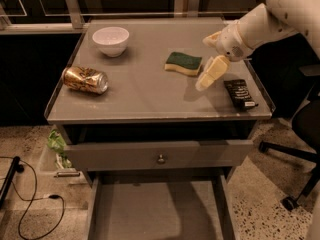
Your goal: Place sponge into middle drawer
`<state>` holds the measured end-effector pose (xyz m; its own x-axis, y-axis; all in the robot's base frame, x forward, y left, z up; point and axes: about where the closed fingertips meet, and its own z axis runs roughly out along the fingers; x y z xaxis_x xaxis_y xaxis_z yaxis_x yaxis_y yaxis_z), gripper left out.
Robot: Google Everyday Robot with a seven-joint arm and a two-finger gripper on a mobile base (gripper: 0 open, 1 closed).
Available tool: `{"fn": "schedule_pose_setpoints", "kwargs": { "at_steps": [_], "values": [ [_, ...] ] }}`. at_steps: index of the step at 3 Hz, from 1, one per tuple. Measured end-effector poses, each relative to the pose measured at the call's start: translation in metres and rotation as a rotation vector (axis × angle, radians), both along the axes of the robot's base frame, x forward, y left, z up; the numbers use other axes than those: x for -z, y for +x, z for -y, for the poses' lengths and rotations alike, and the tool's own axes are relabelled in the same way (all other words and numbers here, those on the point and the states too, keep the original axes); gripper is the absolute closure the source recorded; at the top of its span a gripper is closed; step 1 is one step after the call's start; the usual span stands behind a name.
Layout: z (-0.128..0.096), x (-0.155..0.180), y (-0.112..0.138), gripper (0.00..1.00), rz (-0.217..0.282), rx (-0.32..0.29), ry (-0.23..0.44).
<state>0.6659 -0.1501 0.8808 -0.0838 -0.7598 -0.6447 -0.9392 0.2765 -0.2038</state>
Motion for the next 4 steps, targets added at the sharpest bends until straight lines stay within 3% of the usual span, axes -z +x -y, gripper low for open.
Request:
{"fn": "schedule_pose_setpoints", "kwargs": {
  "at_steps": [2,4],
  "values": [
    [0.001,0.020,0.038,0.00,-0.067,0.052,0.151],
    [-0.003,0.032,0.062,0.00,-0.096,0.080,0.195]
  ]
}}
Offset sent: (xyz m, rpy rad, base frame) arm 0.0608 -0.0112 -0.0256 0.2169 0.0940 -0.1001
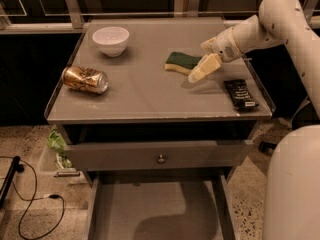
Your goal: Place sponge into middle drawer
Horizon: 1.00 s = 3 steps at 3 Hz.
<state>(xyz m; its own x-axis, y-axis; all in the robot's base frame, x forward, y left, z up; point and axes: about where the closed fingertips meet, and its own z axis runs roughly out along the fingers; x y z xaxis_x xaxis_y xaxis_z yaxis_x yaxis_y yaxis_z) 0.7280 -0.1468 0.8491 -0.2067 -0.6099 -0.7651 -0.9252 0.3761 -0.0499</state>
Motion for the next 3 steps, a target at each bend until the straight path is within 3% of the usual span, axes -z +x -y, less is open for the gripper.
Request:
{"fn": "schedule_pose_setpoints", "kwargs": {
  "at_steps": [3],
  "values": [
    [-0.0113,0.0118,0.0161,0.00,-0.055,0.029,0.022]
  ]
}}
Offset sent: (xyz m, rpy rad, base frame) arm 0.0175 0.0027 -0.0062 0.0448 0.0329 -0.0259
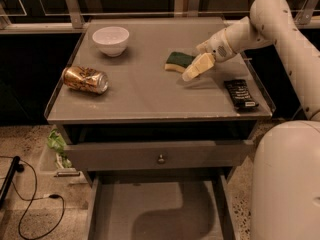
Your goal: Place sponge into middle drawer
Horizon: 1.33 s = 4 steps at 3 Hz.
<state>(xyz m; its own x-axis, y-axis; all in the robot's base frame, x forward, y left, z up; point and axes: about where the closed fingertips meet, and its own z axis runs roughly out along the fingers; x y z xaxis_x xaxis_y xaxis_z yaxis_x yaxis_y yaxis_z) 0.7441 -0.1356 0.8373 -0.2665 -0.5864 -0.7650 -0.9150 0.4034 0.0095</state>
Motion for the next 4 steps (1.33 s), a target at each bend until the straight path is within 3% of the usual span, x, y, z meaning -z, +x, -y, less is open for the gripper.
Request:
{"fn": "schedule_pose_setpoints", "kwargs": {
  "at_steps": [1,4],
  "values": [
    [-0.0003,0.0004,0.0002,0.19,-0.002,0.002,0.000],
    [-0.0004,0.0004,0.0003,0.88,-0.003,0.001,0.000]
  ]
}}
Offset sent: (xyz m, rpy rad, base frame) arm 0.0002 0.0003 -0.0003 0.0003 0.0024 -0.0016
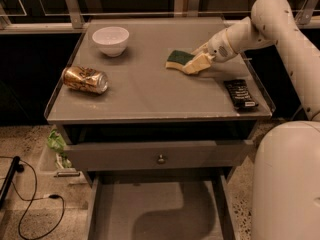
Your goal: Place sponge into middle drawer
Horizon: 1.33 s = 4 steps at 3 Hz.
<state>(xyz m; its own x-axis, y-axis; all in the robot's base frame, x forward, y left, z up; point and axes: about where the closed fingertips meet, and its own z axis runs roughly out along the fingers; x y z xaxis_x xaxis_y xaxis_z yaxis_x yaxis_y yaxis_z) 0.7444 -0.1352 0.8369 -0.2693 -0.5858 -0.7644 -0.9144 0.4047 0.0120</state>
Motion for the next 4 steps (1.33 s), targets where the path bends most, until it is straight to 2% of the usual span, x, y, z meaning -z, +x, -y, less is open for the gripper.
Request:
{"fn": "schedule_pose_setpoints", "kwargs": {
  "at_steps": [1,2,3,4],
  "values": [
    [0.000,0.000,0.000,1.00,0.000,0.000,0.000],
    [-0.007,-0.001,-0.009,1.00,0.000,-0.029,-0.007],
    [-0.013,-0.014,-0.033,1.00,0.011,-0.073,-0.037],
    [-0.019,-0.029,-0.064,1.00,0.046,-0.120,-0.091]
  ]
}}
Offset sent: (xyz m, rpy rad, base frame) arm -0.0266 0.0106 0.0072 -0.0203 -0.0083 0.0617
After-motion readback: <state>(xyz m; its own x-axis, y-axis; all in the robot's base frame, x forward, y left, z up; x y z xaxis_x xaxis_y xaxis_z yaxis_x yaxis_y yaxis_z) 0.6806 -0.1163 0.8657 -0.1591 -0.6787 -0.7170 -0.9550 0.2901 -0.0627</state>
